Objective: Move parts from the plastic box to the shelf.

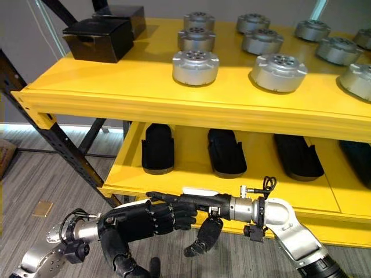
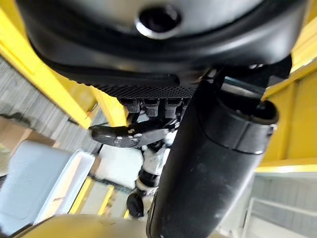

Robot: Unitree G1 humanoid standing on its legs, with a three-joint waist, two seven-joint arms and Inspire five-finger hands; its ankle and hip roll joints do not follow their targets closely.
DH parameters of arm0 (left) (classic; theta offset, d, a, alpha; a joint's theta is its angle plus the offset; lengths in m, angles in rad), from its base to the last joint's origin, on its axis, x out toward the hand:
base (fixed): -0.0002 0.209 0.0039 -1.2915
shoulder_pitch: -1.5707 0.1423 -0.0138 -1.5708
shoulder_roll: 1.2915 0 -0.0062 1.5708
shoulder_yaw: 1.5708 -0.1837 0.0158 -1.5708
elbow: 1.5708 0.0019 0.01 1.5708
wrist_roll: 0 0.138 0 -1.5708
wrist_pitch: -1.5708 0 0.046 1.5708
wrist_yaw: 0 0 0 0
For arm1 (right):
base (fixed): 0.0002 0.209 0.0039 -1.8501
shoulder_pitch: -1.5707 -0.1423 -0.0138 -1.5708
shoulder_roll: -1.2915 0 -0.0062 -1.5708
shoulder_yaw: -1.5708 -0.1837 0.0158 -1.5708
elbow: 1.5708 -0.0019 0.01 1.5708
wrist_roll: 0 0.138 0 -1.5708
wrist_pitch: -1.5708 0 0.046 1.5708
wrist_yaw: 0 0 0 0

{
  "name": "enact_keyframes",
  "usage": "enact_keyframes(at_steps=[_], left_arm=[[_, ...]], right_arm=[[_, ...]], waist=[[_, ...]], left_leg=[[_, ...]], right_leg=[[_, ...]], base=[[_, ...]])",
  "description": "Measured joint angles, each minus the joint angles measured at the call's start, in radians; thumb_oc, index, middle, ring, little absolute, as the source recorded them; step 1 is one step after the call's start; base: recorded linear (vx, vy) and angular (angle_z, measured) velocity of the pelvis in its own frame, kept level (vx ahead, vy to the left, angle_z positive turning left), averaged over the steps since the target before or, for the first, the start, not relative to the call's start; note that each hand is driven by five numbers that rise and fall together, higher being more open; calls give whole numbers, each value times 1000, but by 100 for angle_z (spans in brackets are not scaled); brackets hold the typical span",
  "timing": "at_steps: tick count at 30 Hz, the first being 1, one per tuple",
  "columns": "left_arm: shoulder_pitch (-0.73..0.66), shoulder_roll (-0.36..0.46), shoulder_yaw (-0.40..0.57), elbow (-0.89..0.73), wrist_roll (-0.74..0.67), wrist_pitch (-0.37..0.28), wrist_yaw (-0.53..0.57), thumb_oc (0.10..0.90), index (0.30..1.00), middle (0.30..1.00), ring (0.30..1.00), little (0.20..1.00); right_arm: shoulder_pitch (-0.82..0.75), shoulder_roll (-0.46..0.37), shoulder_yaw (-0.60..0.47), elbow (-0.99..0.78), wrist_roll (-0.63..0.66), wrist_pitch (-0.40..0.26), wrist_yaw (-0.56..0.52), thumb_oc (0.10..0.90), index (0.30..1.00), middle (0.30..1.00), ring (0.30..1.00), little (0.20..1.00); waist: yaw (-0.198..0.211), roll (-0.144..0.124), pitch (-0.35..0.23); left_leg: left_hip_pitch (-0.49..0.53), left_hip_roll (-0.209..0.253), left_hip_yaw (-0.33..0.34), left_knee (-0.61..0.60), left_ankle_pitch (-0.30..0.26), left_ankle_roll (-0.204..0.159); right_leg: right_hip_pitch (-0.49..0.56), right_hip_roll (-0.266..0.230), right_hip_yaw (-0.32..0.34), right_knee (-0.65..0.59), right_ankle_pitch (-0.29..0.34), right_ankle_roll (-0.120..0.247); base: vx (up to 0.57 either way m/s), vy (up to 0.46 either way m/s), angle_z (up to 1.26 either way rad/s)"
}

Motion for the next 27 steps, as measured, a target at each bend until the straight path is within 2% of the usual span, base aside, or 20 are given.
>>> enact_keyframes(at_steps=[3, 5, 8, 11, 15, 22, 27], left_arm=[[16, 1, 32, -1, 2, -6, 23, 900, 1000, 1000, 1000, 1000], [72, -12, 102, -5, 3, -44, 74, 900, 1000, 1000, 1000, 1000], [117, -45, 194, 13, -2, -99, 209, 900, 1000, 1000, 1000, 1000], [137, -54, 256, 25, -5, -146, 257, 900, 1000, 1000, 1000, 1000], [179, -81, 332, 26, -6, -216, 292, 900, 1000, 1000, 1000, 1000], [196, -150, 495, 38, -5, -309, 404, 900, 1000, 1000, 1000, 1000], [192, -158, 499, 38, -2, -312, 403, 900, 1000, 1000, 1000, 1000]], right_arm=[[-2, 4, 1, 24, -47, -21, -36, 900, 1000, 1000, 1000, 1000], [0, 18, 2, 42, -104, -51, -84, 900, 1000, 1000, 1000, 1000], [0, 19, 1, 56, -176, -59, -166, 900, 1000, 1000, 1000, 1000], [0, 33, -1, 62, -243, -74, -232, 900, 1000, 1000, 1000, 1000], [0, 44, -6, 62, -309, -79, -293, 900, 1000, 1000, 1000, 1000], [15, 84, -23, 63, -358, -76, -335, 900, 1000, 1000, 1000, 1000], [21, 100, -27, 63, -392, -66, -352, 900, 1000, 1000, 1000, 1000]], waist=[[12, 0, 0], [17, -1, 0], [40, -2, 0], [76, -5, 1], [101, -13, 4], [130, -55, 19], [140, -71, 27]], left_leg=[[-6, -5, 0, -1, 0, -2], [-4, -7, 1, -1, -10, 3], [-8, -11, -22, 0, -3, 12], [-16, -20, -38, 0, 1, 19], [-19, -36, -57, 3, 8, 16], [-27, -48, -75, 0, -4, 20], [-36, -60, -82, 0, -5, 26]], right_leg=[[1, -4, -5, 0, 1, 1], [2, -4, -14, 0, 0, 2], [5, -5, -27, 0, -4, 6], [4, -10, -45, 0, -7, 10], [11, -21, -69, 0, -13, 19], [14, -28, -86, 0, -18, 25], [12, -39, -100, 0, -19, 28]], base=[[-4, 71, 0], [-2, 54, -2], [3, 35, 20], [2, 35, 20], [6, 27, 18], [13, -1, 10], [16, 12, 8]])
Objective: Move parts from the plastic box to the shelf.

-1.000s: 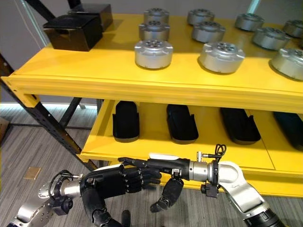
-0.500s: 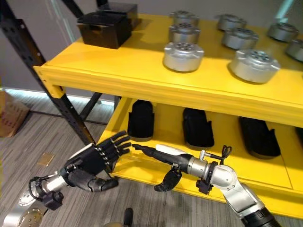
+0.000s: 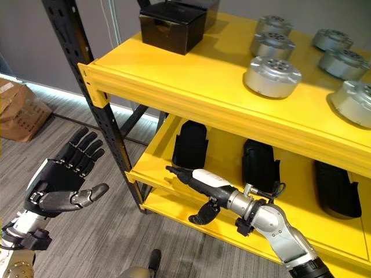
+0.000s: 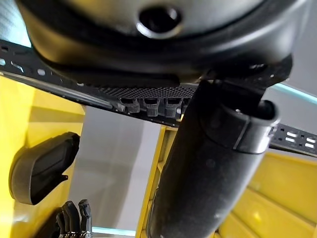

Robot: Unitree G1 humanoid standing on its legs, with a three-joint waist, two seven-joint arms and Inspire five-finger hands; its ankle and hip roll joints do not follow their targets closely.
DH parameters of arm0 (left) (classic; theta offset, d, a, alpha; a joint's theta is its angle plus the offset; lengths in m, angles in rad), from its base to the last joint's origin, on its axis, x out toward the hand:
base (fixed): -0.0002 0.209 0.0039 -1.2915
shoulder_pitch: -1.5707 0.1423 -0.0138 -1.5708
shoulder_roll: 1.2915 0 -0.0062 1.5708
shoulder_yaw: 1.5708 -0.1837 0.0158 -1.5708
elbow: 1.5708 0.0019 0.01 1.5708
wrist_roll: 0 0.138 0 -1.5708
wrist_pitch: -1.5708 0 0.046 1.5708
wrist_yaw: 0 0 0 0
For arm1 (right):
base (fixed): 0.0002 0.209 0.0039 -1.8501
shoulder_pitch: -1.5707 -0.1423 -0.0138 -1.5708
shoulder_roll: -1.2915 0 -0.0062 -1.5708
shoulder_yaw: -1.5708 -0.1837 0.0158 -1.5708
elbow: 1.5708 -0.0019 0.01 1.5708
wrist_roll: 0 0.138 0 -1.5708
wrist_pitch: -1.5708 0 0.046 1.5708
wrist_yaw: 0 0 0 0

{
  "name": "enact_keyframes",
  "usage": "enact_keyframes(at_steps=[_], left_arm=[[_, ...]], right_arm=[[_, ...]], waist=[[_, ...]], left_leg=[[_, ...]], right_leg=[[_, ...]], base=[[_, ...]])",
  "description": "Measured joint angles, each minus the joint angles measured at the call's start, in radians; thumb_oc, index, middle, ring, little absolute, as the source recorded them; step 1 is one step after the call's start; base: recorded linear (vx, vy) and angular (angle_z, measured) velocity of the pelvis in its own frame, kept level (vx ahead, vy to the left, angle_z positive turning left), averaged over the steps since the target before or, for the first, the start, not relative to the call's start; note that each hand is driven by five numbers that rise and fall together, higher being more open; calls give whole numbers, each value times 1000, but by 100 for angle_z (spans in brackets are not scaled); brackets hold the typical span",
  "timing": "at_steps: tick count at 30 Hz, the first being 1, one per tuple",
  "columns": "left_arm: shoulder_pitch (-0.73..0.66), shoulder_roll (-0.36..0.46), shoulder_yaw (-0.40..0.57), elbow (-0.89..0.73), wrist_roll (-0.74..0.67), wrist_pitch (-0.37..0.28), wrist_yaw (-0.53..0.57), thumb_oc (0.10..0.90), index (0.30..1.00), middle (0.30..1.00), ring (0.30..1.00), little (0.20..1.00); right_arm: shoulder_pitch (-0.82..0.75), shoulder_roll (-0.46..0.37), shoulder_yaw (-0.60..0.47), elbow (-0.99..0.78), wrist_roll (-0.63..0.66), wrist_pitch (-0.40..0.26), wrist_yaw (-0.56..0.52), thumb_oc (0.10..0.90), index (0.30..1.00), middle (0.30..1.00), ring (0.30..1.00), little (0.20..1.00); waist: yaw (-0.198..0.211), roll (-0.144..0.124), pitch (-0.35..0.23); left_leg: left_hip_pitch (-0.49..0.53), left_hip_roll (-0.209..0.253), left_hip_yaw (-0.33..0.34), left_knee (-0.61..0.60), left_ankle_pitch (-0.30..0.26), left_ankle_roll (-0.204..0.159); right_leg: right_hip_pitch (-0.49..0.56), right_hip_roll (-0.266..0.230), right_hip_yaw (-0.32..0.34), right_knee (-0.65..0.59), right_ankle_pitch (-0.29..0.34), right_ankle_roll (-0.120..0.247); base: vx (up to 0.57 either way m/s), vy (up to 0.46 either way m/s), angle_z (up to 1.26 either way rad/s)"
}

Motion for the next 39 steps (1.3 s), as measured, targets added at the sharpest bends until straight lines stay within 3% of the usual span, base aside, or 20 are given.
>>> enact_keyframes(at_steps=[13, 19, 23, 39], left_arm=[[-55, 8, -10, 0, 3, 12, 4, 900, 1000, 1000, 1000, 1000], [-65, 8, -10, 0, -1, 31, 2, 900, 1000, 1000, 1000, 1000], [-75, 8, -10, 0, -2, 31, 0, 900, 1000, 1000, 1000, 1000], [-78, 8, -9, 0, -1, 52, -25, 900, 1000, 1000, 1000, 1000]], right_arm=[[-31, -36, 17, 2, -96, 5, -4, 900, 1000, 1000, 1000, 1000], [-54, -41, 21, 69, -114, -1, -5, 900, 1000, 1000, 1000, 1000], [-74, -41, 31, 129, -191, -2, -6, 900, 1000, 1000, 1000, 1000], [-105, -28, 86, 201, -231, 9, -16, 900, 1000, 1000, 1000, 1000]], waist=[[1, -28, 13], [4, -55, 28], [20, -56, 29], [48, -54, 30]], left_leg=[[-1, -13, -2, 0, -6, 12], [-1, -13, -2, 1, -6, 13], [-1, -13, -2, 0, -6, 12], [-1, -20, -16, 3, -6, 12]], right_leg=[[0, -13, -2, 0, -2, 6], [0, -13, -3, 1, -2, 6], [1, -13, -3, 1, -2, 6], [7, -16, -23, 1, -3, 7]], base=[[2, 2, 0], [5, 0, 0], [25, -18, 0], [9, -6, 3]])
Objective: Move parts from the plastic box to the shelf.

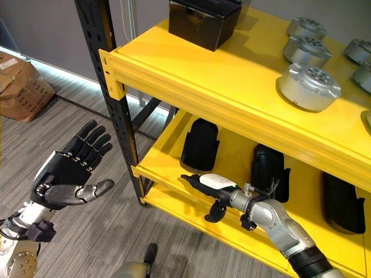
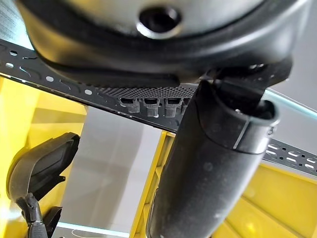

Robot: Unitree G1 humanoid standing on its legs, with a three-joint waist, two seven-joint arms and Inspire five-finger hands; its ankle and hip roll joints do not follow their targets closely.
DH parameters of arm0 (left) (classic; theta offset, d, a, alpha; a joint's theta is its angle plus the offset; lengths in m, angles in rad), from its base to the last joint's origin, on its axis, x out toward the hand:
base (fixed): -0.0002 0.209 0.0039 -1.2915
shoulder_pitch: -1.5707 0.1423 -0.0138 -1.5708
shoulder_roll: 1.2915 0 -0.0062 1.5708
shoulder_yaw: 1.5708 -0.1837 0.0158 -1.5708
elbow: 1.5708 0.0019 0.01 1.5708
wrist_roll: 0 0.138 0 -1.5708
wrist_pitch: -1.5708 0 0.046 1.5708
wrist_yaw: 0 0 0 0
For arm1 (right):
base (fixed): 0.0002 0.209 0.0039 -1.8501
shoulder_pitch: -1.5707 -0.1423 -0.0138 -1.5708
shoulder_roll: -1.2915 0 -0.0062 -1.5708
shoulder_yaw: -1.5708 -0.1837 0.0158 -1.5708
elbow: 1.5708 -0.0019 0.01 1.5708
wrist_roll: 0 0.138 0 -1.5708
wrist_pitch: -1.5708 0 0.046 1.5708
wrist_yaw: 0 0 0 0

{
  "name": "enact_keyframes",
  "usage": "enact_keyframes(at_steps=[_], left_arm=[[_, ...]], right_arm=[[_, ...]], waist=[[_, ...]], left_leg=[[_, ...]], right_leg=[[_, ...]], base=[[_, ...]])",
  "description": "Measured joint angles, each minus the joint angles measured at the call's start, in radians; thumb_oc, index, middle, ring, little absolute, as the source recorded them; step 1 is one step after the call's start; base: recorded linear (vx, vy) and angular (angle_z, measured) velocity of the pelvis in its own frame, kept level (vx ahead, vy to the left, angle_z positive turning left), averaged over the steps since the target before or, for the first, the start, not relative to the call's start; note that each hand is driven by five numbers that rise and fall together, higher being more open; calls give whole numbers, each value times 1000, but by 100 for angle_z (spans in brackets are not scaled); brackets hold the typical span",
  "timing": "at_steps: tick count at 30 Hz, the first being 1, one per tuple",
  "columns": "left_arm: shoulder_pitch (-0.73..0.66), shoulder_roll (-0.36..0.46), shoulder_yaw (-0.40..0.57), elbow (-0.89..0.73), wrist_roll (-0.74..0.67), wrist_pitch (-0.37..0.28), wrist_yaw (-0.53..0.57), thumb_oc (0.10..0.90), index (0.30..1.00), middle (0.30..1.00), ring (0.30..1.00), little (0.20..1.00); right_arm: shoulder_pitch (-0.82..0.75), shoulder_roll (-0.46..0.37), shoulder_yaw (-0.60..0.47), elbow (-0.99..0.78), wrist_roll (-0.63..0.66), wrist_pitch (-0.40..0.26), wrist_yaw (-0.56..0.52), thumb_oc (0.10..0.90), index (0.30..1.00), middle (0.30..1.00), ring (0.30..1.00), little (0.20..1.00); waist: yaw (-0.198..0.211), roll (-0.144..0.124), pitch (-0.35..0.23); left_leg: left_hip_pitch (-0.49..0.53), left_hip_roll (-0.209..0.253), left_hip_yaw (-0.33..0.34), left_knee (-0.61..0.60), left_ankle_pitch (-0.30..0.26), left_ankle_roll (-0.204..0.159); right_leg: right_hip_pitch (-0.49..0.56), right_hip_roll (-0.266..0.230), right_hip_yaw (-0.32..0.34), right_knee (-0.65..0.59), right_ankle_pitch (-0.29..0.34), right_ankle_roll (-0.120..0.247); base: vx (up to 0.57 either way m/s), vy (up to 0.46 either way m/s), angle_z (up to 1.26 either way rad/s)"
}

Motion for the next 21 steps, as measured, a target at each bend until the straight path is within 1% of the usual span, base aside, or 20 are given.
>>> enact_keyframes(at_steps=[4, 9, 13, 16, 17, 19, 21], left_arm=[[0, -1, 0, 0, 0, 0, -9, 900, 1000, 1000, 1000, 1000], [-3, -1, -2, 0, 2, 0, -19, 900, 1000, 1000, 1000, 1000], [-4, -1, -2, 0, 2, 1, -19, 900, 1000, 1000, 1000, 1000], [-7, -3, -4, 0, 4, 2, -22, 900, 1000, 1000, 1000, 1000], [-8, -3, -4, 0, 5, 3, -24, 900, 1000, 1000, 1000, 1000], [-8, -3, -5, 0, 5, 6, -32, 900, 1000, 1000, 1000, 1000], [-12, -3, -16, 0, 8, 6, -40, 900, 1000, 1000, 1000, 1000]], right_arm=[[-14, 27, 32, 26, -19, 6, -12, 900, 1000, 1000, 1000, 1000], [-31, 55, 57, 83, -42, 51, -32, 900, 1000, 1000, 1000, 1000], [-55, 78, 65, 155, -59, 73, -47, 900, 1000, 1000, 1000, 1000], [-58, 88, 66, 160, -76, 94, -67, 900, 1000, 1000, 1000, 1000], [-59, 89, 67, 160, -76, 96, -72, 900, 1000, 1000, 1000, 1000], [-59, 94, 67, 160, -77, 98, -77, 900, 1000, 1000, 1000, 1000], [-63, 116, 70, 165, -79, 116, -86, 900, 1000, 1000, 1000, 1000]], waist=[[3, 0, 0], [6, 4, 3], [8, 5, 3], [8, 7, 4], [8, 8, 5], [9, 9, 6], [9, 11, 7]], left_leg=[[0, 0, -1, 0, 0, 0], [-1, -1, -3, 0, 1, -1], [-1, -3, -5, 0, 1, -1], [-2, -4, -8, 0, 3, -3], [-2, -5, -11, 0, 7, -9], [-2, -6, -15, 0, 8, -10], [0, -7, -22, 0, 8, -11]], right_leg=[[0, 0, -1, 0, 0, 0], [0, 0, -2, 0, 0, 0], [1, -1, -3, 0, 0, 0], [2, -1, -5, 0, 0, 0], [2, -1, -6, 0, 0, 0], [4, -1, -10, 0, 0, 0], [9, 0, -14, 0, -1, 0]], base=[[0, 0, 0], [0, 0, 0], [0, 0, 0], [-9, -7, 3], [-12, -12, 6], [-4, -7, 7], [3, -7, 10]])
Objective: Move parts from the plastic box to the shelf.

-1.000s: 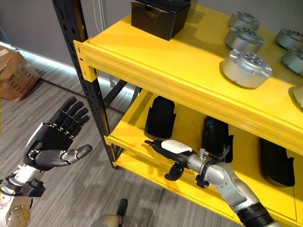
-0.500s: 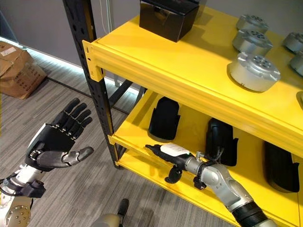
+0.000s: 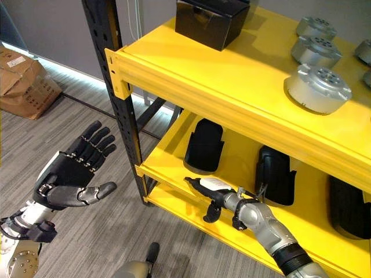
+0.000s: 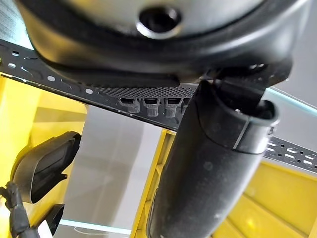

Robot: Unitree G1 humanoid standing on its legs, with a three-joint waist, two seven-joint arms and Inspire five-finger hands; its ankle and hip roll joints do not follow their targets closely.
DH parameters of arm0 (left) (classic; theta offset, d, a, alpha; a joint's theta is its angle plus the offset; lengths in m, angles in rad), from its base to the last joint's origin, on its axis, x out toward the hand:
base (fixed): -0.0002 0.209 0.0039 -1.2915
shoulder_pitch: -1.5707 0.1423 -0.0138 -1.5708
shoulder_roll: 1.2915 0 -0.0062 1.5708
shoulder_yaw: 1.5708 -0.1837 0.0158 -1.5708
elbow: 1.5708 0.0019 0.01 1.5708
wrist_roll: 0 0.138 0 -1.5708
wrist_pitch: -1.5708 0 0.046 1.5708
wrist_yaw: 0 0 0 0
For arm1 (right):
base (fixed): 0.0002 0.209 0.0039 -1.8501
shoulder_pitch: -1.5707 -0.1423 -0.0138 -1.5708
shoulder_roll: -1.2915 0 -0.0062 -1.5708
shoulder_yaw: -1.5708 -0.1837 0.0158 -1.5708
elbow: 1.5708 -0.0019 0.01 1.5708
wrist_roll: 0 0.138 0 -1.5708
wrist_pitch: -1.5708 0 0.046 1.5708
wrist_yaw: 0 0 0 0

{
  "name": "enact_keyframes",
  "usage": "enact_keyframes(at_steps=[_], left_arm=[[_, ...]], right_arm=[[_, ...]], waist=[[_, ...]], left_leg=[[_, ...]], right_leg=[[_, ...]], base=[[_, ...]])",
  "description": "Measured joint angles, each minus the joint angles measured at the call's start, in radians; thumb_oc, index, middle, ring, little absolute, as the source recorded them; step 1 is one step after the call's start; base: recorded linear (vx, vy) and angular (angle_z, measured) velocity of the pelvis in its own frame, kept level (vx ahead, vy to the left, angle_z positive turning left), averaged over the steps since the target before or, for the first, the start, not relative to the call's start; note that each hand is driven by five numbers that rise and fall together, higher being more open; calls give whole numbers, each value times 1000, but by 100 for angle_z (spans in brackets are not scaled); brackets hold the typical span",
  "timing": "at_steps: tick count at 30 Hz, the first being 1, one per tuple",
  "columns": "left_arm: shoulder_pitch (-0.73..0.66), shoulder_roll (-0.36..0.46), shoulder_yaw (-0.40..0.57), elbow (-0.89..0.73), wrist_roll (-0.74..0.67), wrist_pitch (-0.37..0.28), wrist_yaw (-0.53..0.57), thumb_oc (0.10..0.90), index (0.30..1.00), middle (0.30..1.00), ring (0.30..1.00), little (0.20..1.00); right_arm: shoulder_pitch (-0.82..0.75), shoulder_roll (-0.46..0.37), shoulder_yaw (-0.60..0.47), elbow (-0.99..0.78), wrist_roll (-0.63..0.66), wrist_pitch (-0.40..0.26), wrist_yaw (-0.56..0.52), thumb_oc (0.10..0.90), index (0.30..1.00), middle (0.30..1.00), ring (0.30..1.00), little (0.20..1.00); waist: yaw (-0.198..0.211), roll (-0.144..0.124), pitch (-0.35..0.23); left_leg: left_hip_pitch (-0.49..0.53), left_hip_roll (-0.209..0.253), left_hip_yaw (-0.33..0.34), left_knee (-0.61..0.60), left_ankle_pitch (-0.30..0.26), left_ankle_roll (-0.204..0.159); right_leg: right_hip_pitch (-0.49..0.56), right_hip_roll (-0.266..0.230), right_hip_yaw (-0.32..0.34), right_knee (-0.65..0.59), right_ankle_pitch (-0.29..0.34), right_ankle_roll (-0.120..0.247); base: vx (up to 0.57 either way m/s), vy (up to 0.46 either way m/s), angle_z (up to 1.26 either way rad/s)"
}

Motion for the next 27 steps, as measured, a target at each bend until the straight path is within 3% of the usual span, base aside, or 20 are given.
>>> enact_keyframes(at_steps=[5, 13, 27], left_arm=[[-17, 0, -17, 0, 1, 1, -4, 900, 1000, 1000, 1000, 1000], [-33, -2, -17, 0, 1, 2, -4, 900, 1000, 1000, 1000, 1000], [-57, -7, -22, 0, 1, 39, -20, 900, 1000, 1000, 1000, 1000]], right_arm=[[-48, 41, 26, 72, -3, 22, -29, 900, 1000, 1000, 1000, 1000], [-83, 55, 29, 98, -39, 48, -32, 900, 1000, 1000, 1000, 1000], [-164, 85, 66, 184, -39, 89, -61, 900, 1000, 1000, 1000, 1000]], waist=[[3, 8, 2], [24, 11, 1], [27, 13, 1]], left_leg=[[2, 0, -3, 0, -4, 6], [2, 0, -4, 0, -5, 7], [3, 0, -10, 0, -3, 4]], right_leg=[[3, 1, 0, 0, -1, 0], [5, 1, -2, 0, -1, 0], [8, 3, -7, 0, -2, 0]], base=[[0, -2, 2], [2, -2, 1], [1, -2, 1]])
